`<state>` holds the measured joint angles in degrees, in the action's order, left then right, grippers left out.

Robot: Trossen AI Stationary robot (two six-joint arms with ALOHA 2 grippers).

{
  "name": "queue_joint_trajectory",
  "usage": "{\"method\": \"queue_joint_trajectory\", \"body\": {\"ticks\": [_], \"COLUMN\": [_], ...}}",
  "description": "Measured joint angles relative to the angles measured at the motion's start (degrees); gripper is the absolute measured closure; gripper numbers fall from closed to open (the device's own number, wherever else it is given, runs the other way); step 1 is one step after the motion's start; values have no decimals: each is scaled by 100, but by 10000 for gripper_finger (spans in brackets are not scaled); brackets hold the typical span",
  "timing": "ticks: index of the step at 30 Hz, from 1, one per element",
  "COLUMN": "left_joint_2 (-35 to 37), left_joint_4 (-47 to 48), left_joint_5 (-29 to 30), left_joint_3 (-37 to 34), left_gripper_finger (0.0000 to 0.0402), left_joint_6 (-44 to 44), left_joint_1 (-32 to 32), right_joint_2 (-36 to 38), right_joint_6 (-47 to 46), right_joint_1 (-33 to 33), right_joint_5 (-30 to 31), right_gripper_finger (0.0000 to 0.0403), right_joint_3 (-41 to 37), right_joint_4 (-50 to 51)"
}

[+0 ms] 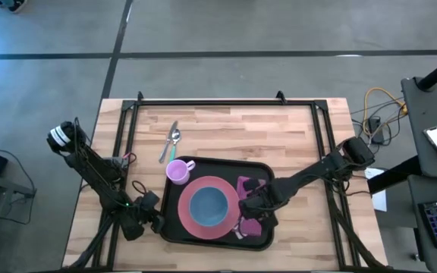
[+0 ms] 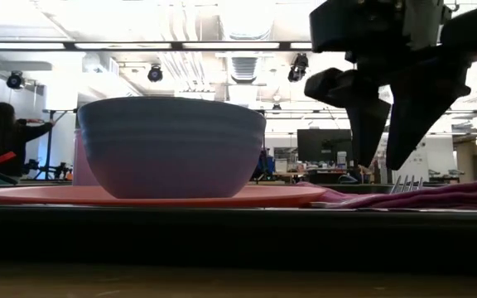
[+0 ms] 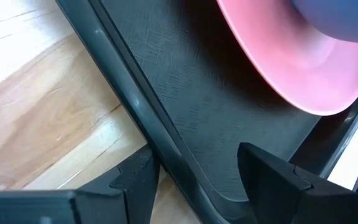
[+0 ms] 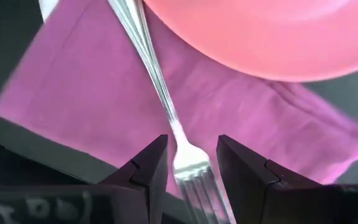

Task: Set up tray
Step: Put the silver fork on top of the purple napkin on the black tray

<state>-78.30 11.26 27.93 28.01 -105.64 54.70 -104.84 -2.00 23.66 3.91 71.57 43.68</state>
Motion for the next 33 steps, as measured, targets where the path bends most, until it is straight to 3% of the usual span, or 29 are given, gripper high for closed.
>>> {"method": "queue_joint_trajectory", "body": {"ticks": [7,13,27,33], "left_joint_2": [0,2,2,4], "left_joint_4": [10,19,40,49], "left_joint_5": [28,34,50,49], "left_joint_3": [0,0,0,0], "left_gripper_finger": [205,205,205,205], "left_joint_6": [-2,-19,-149,-167], "left_joint_1": [-7,-7,-5,-4], "right_joint_2": [-3,-199,-312,-310], "right_joint_6": [699,765,1087,1263], "right_joint_1": [6,6,-9,-9], "right_joint_5": [25,-269,-246,-266], "right_gripper_finger": [275,275,276,298], "right_joint_3": [-25,-35,-132,-230], "right_joint_4": [-32,-107,-522,-561]}}
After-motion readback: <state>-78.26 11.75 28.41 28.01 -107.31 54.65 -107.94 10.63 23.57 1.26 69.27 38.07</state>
